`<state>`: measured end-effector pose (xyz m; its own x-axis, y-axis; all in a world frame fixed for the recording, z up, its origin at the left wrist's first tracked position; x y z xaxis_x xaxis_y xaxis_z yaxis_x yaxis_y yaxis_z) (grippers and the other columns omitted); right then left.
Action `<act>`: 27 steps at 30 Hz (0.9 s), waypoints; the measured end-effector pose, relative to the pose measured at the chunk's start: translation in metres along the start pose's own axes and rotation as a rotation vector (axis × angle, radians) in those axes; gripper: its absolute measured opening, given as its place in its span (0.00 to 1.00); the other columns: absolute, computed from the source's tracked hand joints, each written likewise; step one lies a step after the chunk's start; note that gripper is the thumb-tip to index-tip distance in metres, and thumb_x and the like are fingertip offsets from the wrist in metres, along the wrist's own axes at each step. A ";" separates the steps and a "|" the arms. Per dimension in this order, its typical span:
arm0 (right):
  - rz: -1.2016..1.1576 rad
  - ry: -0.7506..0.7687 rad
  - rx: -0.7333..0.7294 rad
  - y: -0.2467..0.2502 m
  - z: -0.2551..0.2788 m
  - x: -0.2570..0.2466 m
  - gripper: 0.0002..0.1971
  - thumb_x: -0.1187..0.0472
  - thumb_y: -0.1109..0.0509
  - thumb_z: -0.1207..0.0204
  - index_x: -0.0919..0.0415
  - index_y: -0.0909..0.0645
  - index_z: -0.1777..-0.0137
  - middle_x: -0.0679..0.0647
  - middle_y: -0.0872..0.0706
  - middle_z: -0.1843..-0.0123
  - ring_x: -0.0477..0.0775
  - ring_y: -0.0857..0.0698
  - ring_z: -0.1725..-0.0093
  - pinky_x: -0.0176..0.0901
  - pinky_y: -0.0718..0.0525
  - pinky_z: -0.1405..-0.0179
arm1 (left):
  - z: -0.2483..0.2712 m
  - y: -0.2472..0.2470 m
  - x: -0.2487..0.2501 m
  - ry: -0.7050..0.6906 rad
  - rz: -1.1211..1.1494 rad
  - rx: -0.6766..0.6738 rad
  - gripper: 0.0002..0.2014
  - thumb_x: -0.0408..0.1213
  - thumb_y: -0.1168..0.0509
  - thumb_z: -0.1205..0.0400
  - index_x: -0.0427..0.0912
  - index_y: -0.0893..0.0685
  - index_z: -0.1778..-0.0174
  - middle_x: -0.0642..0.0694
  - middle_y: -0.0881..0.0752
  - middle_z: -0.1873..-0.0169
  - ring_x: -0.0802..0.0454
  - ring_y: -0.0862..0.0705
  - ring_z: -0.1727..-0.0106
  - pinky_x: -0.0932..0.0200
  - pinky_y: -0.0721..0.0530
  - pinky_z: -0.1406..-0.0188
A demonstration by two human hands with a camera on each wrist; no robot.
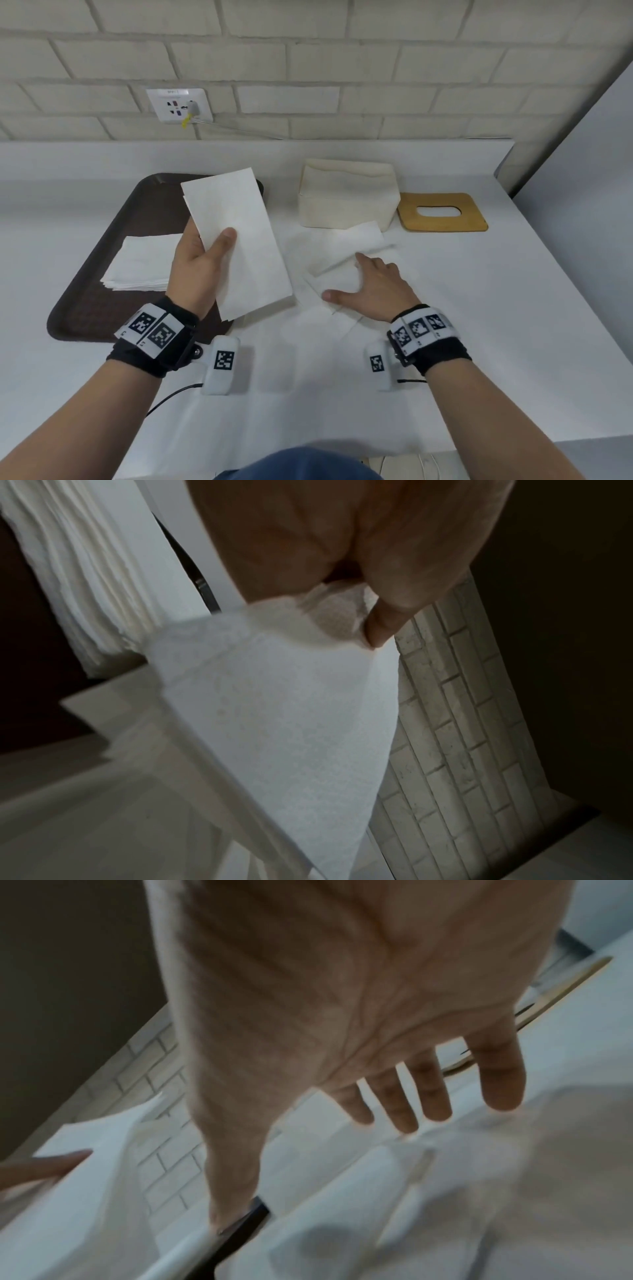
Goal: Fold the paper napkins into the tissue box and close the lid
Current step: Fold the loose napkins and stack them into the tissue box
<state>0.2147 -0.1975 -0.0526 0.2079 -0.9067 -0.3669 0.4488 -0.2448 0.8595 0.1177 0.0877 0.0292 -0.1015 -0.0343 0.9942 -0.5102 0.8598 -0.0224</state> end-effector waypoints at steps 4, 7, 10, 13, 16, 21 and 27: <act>0.206 0.111 0.121 -0.008 -0.011 -0.043 0.62 0.28 0.25 0.34 0.50 0.59 0.10 0.53 0.56 0.09 0.63 0.50 0.11 0.67 0.35 0.19 | 0.001 0.000 -0.004 0.008 -0.008 0.013 0.18 0.33 0.35 0.10 0.46 0.21 0.24 0.48 0.11 0.32 0.45 0.13 0.30 0.31 0.20 0.24; 0.295 0.155 0.130 -0.015 -0.023 -0.059 0.61 0.43 0.22 0.30 0.48 0.65 0.10 0.52 0.68 0.09 0.63 0.61 0.10 0.70 0.41 0.15 | 0.001 0.006 -0.004 0.019 0.004 0.018 0.17 0.33 0.35 0.10 0.50 0.20 0.26 0.49 0.11 0.32 0.45 0.13 0.30 0.32 0.19 0.25; 0.390 0.154 0.220 -0.008 -0.034 -0.065 0.57 0.56 0.23 0.27 0.51 0.63 0.10 0.55 0.62 0.08 0.64 0.59 0.09 0.71 0.42 0.15 | 0.000 0.015 -0.005 0.038 0.023 0.040 0.17 0.32 0.35 0.09 0.49 0.20 0.26 0.50 0.11 0.33 0.46 0.12 0.31 0.32 0.19 0.25; 0.476 0.151 0.330 0.008 -0.039 -0.069 0.38 0.65 0.30 0.24 0.53 0.39 0.15 0.56 0.23 0.22 0.63 0.28 0.19 0.71 0.41 0.18 | -0.001 0.021 -0.006 0.042 0.019 0.048 0.17 0.32 0.35 0.09 0.48 0.20 0.25 0.50 0.11 0.33 0.46 0.12 0.31 0.32 0.19 0.25; 0.466 0.149 0.367 0.027 -0.039 -0.064 0.18 0.72 0.39 0.25 0.54 0.19 0.41 0.51 0.12 0.49 0.60 0.13 0.43 0.61 0.33 0.25 | -0.002 0.024 -0.008 0.054 0.022 0.055 0.16 0.32 0.35 0.10 0.49 0.20 0.26 0.50 0.10 0.34 0.46 0.12 0.32 0.34 0.18 0.26; -0.237 0.170 0.566 0.086 -0.014 -0.023 0.11 0.61 0.32 0.14 0.56 0.13 0.36 0.52 0.12 0.49 0.54 0.18 0.54 0.50 0.17 0.49 | -0.006 0.026 -0.012 0.070 0.020 0.053 0.16 0.32 0.36 0.09 0.55 0.18 0.30 0.52 0.10 0.35 0.49 0.12 0.33 0.39 0.17 0.27; -0.814 0.263 0.627 0.151 0.036 -0.006 0.07 0.60 0.22 0.20 0.45 0.14 0.49 0.48 0.07 0.51 0.54 0.08 0.50 0.58 0.09 0.44 | -0.011 0.008 -0.018 0.095 0.032 0.024 0.16 0.31 0.37 0.09 0.56 0.18 0.31 0.56 0.08 0.40 0.55 0.10 0.37 0.51 0.15 0.34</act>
<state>0.2495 -0.2414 0.0919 0.2615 -0.3055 -0.9156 0.0247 -0.9461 0.3228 0.1249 0.1005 0.0120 -0.0375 0.0422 0.9984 -0.5282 0.8473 -0.0557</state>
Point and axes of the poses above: each hand's wrist, its own z-axis away from the middle knuckle, its own y-axis out of the back of the hand, x = y × z, the point moved 9 cm from there along -z, towards the middle knuckle
